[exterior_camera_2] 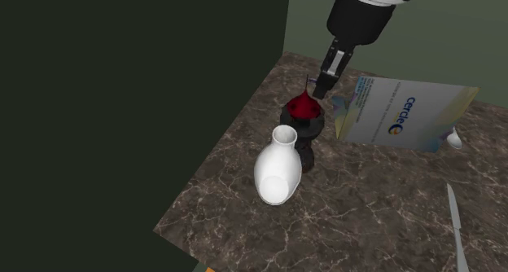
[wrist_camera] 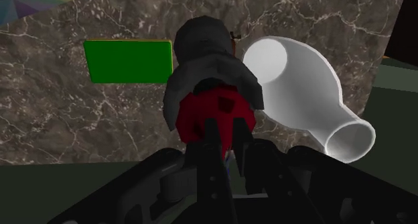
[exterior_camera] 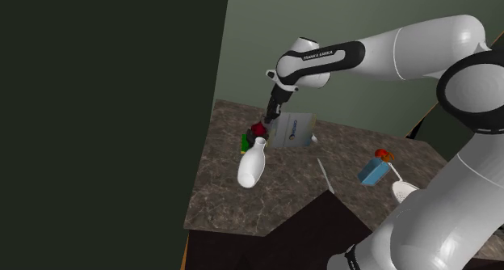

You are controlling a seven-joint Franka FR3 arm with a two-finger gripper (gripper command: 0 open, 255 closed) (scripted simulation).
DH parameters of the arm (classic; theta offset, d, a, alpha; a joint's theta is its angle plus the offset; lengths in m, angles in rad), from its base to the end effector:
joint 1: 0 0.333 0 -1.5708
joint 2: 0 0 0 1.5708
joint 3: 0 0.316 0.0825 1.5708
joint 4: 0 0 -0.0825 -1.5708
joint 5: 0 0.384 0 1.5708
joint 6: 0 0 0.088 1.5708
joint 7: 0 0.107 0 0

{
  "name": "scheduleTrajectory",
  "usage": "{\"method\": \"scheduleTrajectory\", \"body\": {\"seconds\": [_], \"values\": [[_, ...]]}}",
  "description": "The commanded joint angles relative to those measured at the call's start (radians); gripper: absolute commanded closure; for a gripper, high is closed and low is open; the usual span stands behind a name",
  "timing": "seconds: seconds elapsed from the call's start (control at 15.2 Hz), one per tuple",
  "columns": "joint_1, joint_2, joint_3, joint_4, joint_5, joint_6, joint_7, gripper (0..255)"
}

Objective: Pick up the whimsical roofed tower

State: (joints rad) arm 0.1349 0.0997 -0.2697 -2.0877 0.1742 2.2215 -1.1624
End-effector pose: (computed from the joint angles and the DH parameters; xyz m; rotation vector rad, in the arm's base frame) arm 0.5621 -0.0686 0.3828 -2.7468 -1.3719 -0.1535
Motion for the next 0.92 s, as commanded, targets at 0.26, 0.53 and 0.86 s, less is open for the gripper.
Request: {"method": "scheduleTrajectory", "body": {"seconds": [0.26,0.53,0.86], "values": [[0.002,-0.036,-0.002,0.042,-0.020,-0.074,0.020,255],[0.002,-0.056,-0.003,0.073,-0.031,-0.124,0.032,255],[0.002,-0.070,-0.003,0.101,-0.038,-0.164,0.040,255]]}}
